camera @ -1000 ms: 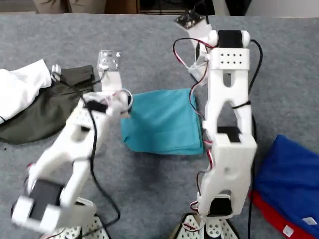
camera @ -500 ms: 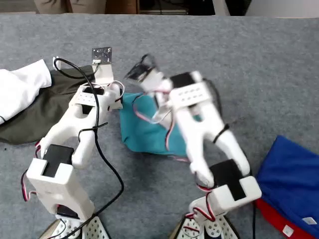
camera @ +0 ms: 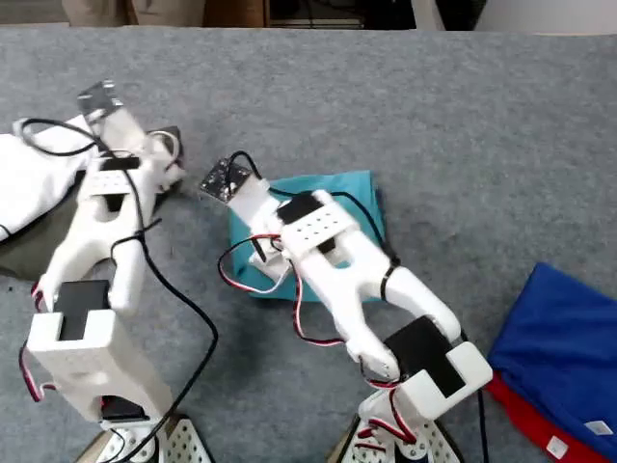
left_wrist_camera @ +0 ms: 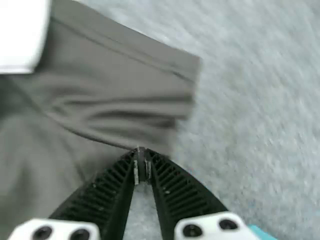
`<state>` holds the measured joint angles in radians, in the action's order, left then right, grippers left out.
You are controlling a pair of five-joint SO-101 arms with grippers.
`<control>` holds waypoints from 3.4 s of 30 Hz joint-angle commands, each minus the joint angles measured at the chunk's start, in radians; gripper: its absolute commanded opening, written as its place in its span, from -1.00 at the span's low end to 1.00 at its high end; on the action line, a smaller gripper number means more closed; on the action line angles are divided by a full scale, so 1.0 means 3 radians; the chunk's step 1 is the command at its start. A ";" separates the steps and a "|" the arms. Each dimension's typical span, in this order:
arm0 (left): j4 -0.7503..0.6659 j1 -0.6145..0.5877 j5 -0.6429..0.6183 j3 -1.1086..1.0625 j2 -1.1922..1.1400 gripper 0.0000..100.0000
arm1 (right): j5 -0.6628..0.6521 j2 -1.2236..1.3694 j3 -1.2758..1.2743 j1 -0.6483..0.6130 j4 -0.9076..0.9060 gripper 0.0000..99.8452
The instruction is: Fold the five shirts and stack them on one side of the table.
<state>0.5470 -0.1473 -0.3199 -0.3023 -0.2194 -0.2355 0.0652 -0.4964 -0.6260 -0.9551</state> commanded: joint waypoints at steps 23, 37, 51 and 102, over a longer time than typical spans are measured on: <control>0.1427 0.0143 0.0199 -0.0839 0.1629 -0.96 | -0.0563 0.1066 0.2718 0.0545 -0.0716 -0.99; 0.1033 0.1243 0.0803 -0.3053 0.3946 -0.96 | -0.0772 0.3271 0.5956 0.0463 -0.2562 -0.99; 0.0435 0.1253 0.0777 -0.3447 0.3941 -0.96 | -0.0757 0.3440 0.6575 0.0330 -0.2757 -0.99; -0.0220 0.1698 0.0425 -0.3002 0.2621 -0.96 | -0.0844 0.3869 0.6575 0.0335 -0.2419 -0.99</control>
<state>0.4979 0.3744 -0.1910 -1.2889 0.6506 -0.4810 1.2375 1.4277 -0.5370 -1.6870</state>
